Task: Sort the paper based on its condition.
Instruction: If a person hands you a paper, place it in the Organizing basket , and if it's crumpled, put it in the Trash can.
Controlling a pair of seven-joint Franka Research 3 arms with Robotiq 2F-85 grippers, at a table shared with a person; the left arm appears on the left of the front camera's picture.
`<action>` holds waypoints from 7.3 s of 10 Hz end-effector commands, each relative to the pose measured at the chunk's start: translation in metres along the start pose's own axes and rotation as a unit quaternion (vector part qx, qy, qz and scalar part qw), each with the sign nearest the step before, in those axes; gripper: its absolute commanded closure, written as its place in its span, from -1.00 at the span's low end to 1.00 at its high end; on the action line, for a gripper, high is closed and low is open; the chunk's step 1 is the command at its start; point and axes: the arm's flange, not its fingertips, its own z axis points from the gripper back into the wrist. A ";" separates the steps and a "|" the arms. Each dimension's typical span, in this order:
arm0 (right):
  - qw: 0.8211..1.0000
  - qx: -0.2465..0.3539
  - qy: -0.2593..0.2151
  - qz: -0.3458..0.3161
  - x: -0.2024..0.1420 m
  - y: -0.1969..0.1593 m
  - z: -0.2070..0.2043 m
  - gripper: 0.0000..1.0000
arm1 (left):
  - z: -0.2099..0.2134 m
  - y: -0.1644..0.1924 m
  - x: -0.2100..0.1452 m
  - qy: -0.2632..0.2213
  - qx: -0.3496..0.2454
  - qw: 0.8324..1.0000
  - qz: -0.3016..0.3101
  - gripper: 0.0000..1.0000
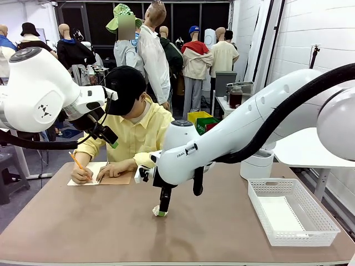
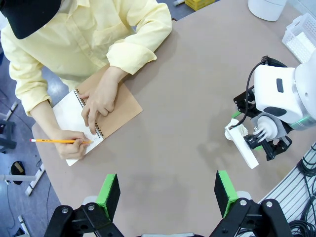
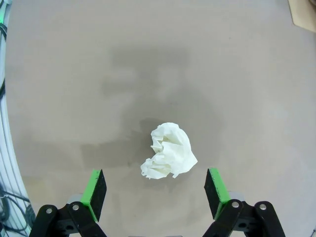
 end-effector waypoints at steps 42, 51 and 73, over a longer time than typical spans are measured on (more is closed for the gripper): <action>0.912 -0.102 0.046 -0.394 -0.206 -0.157 0.164 0.50 | 0.001 0.001 0.000 -0.001 0.000 1.000 0.001 -1.00; 0.808 -0.222 0.110 -0.534 -0.270 -0.226 0.189 0.50 | 0.001 0.001 0.000 -0.001 0.000 1.000 0.001 -1.00; 0.757 -0.227 0.159 -0.591 -0.300 -0.252 0.173 -1.00 | 0.001 0.001 0.000 -0.001 0.000 1.000 0.001 -1.00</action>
